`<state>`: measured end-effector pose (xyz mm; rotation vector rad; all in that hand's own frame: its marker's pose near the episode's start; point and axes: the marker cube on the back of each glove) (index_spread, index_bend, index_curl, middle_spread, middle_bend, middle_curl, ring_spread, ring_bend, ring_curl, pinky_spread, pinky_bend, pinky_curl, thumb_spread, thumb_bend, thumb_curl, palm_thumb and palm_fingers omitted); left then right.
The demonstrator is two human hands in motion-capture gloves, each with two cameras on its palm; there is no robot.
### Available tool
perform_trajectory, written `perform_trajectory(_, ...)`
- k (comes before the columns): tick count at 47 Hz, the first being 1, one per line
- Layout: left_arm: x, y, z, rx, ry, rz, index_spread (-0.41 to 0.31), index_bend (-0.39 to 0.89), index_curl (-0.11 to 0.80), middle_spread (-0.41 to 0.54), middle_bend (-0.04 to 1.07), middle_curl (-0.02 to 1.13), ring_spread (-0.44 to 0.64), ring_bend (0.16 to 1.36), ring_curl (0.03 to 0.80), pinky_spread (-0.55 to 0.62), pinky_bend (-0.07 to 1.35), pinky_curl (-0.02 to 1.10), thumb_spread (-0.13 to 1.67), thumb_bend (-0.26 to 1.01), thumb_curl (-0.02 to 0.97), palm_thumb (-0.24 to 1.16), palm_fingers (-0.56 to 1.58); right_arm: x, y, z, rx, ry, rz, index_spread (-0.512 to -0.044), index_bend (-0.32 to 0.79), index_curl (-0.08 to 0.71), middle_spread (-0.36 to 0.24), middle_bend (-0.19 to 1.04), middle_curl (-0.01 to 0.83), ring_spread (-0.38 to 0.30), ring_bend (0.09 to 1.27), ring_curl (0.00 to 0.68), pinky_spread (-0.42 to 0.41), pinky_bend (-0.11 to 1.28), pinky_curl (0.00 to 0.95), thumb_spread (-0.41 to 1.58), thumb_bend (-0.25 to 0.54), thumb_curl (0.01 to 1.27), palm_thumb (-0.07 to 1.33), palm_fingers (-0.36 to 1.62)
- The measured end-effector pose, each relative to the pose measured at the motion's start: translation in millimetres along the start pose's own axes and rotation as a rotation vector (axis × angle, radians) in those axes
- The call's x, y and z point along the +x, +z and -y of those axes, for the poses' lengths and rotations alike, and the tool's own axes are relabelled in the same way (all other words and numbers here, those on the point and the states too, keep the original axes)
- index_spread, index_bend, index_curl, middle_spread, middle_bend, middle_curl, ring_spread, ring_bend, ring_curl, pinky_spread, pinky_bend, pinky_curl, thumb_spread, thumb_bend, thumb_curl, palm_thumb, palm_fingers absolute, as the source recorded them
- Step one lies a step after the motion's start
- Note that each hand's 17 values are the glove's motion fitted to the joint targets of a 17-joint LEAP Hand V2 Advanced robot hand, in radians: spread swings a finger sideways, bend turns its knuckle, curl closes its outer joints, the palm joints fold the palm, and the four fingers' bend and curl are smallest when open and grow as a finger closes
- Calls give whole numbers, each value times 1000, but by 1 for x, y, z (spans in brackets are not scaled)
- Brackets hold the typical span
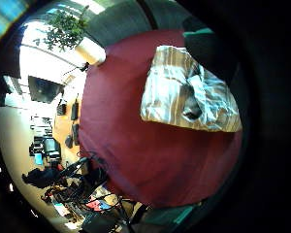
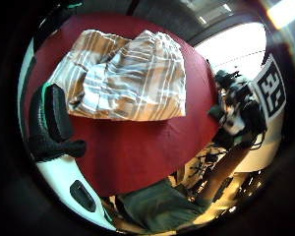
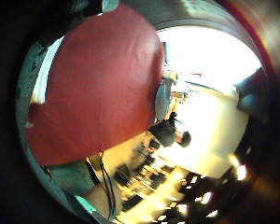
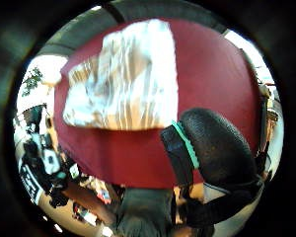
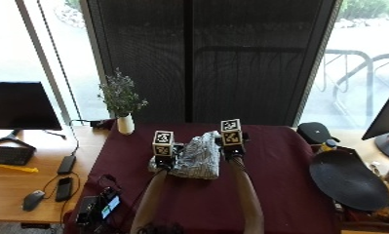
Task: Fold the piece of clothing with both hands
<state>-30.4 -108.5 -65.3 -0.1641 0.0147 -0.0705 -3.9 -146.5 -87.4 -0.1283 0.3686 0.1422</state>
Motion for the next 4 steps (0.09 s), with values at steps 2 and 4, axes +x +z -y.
perform_trajectory(2,-5,1,12,126,-51,91,-96,115,293,-73,202,437,67,578,351,211,430,391,1556,244,377,674,443,8,7,15,120,-1,113,-332,161,302,-69,114,323,74,194,326,193,666,368,1255,-35,368,543,141)
perform_trajectory(4,-9,6,26,206,-73,138,-95,117,292,-71,199,437,66,580,352,216,430,392,1546,228,373,649,442,12,11,20,185,-9,187,-336,157,298,-62,124,312,88,196,318,206,668,362,1286,-24,357,532,126)
